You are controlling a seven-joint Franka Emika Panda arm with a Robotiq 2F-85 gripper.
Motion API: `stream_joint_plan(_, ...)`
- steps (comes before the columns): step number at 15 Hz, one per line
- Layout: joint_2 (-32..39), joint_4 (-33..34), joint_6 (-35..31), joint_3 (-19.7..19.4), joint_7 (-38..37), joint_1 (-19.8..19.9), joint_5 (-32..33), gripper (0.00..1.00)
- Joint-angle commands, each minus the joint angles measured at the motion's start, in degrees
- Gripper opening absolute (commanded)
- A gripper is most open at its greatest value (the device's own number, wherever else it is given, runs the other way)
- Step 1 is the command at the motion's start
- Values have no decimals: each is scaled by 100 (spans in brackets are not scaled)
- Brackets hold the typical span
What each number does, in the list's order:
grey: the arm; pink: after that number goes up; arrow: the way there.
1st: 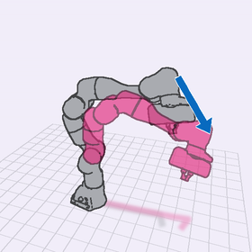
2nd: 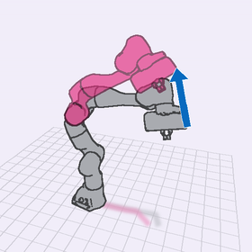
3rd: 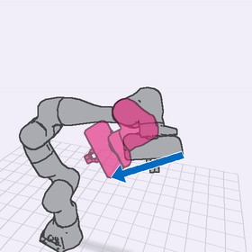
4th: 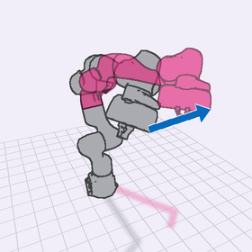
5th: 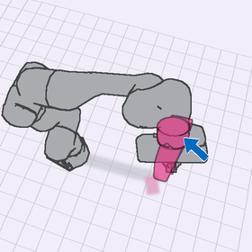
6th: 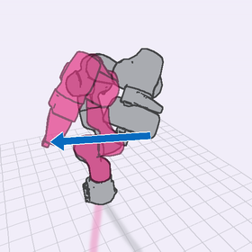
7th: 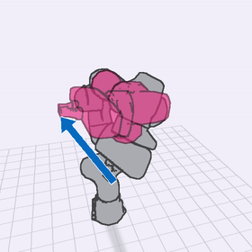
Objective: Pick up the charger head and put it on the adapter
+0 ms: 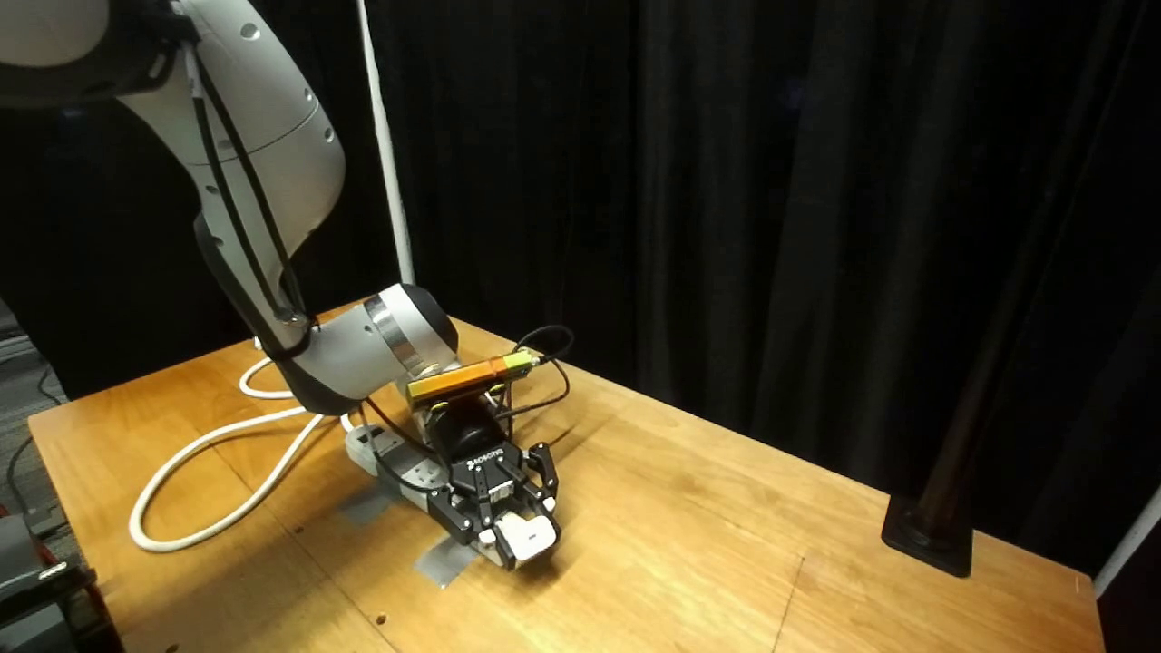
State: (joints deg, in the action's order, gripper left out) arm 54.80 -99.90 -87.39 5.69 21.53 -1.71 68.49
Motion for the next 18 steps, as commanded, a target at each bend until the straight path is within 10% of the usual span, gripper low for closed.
stream_joint_plan(1,-7,32,109,25,100,-113,-100,23)
stream_joint_plan(18,-175,-89,275,166,-29,-317,-144,23)
